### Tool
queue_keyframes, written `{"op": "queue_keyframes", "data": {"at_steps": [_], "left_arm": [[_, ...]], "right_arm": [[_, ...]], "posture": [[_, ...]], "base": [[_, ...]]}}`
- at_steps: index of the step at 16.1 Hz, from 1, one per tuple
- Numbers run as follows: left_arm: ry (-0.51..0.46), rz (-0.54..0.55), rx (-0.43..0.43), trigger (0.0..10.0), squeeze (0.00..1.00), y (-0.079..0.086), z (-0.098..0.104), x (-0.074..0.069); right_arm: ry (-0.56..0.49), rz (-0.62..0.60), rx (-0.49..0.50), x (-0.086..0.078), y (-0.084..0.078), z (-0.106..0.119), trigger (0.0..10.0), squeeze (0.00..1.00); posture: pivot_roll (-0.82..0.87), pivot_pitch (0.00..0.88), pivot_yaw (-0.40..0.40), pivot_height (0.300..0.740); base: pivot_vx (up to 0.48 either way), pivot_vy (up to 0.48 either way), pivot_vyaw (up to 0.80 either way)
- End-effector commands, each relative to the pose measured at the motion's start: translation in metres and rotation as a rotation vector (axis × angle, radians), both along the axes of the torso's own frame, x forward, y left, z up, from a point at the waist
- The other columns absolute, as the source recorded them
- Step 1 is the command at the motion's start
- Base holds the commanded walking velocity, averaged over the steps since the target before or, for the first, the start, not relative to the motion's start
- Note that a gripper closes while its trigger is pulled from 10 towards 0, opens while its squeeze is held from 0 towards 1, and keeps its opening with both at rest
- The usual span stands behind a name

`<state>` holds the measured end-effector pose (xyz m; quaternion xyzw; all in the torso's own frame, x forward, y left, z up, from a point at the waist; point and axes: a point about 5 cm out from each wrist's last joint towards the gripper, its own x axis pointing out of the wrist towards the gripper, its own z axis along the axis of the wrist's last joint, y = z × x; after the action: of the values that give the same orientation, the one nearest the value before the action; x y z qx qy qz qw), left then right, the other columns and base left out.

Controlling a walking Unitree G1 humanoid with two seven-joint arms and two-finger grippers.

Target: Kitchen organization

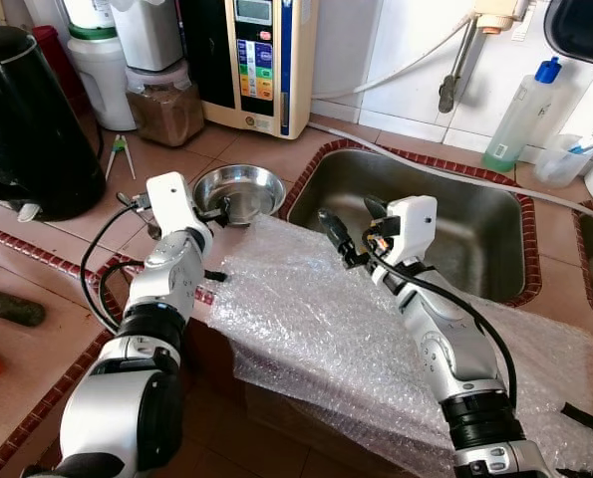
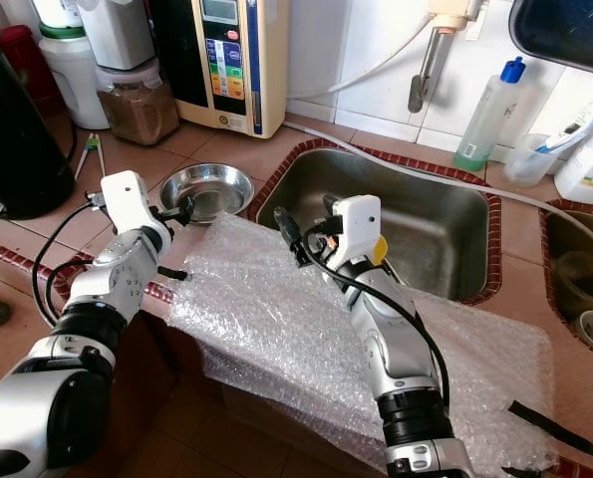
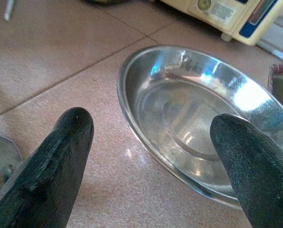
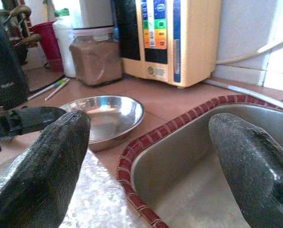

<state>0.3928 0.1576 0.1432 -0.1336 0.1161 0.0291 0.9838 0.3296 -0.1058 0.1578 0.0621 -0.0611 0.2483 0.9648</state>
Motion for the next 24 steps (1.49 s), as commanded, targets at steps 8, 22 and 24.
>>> {"op": "queue_keyframes", "data": {"at_steps": [8, 22, 24], "left_arm": [[0.112, -0.062, -0.031, 0.0, 0.00, -0.004, -0.013, -0.001], [0.075, 0.148, -0.153, 0.0, 0.00, 0.032, -0.012, -0.003], [0.044, 0.175, -0.165, 0.0, 0.00, 0.035, -0.009, -0.003]], "right_arm": [[0.002, 0.049, -0.046, -0.009, 0.010, -0.001, 10.0, 0.00], [0.018, 0.048, -0.054, -0.008, 0.012, -0.005, 10.0, 0.00], [0.017, 0.047, -0.054, -0.007, 0.012, -0.005, 10.0, 0.00]], "posture": [[-0.10, 0.000, 0.021, 0.740], [-0.08, 0.000, 0.021, 0.740], [-0.08, 0.000, 0.016, 0.740]], "base": [[0.000, 0.000, 0.00], [0.000, 0.000, 0.00], [0.000, 0.000, 0.00]]}}
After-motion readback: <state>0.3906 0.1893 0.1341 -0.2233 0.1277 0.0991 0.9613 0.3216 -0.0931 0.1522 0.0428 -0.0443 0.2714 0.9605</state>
